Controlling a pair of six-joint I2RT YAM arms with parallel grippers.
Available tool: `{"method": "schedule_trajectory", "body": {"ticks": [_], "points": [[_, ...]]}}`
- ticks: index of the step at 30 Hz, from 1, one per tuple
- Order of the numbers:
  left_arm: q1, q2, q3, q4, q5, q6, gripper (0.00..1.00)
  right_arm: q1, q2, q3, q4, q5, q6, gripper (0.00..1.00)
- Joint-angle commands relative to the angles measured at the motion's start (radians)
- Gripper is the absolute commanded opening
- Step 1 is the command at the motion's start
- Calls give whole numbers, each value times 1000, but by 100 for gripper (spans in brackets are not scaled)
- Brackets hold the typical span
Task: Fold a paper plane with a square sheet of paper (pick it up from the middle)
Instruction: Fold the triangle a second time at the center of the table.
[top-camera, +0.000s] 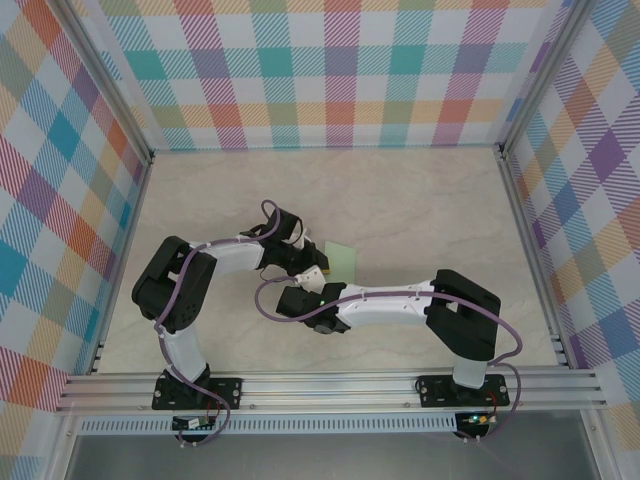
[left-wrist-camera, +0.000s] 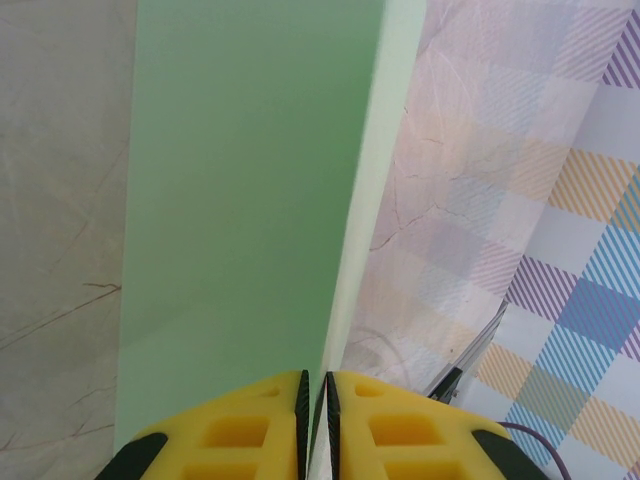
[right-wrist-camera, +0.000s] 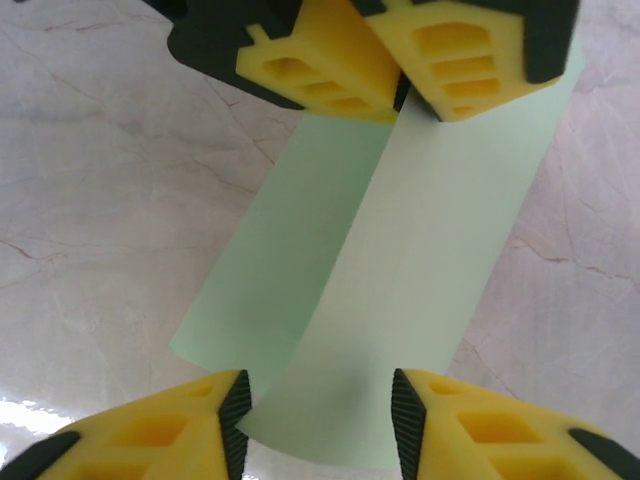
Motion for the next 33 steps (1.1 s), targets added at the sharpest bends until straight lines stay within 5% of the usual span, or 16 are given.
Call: {"method": "schedule_trajectory", "body": {"ticks": [1, 18, 25, 33], "points": [[-13, 7, 27, -31, 8, -4, 15, 6, -43, -13, -24, 45, 14, 39], [-15, 8, 33, -50, -7, 3, 15, 7, -75, -43, 8, 40, -2, 13], [-15, -3, 34, -73, -27, 14, 16, -3, -95, -62, 35, 30, -15, 10], [-15, -92, 24, -172, -199, 32, 27, -105, -203, -181, 229, -253, -100, 3]]}}
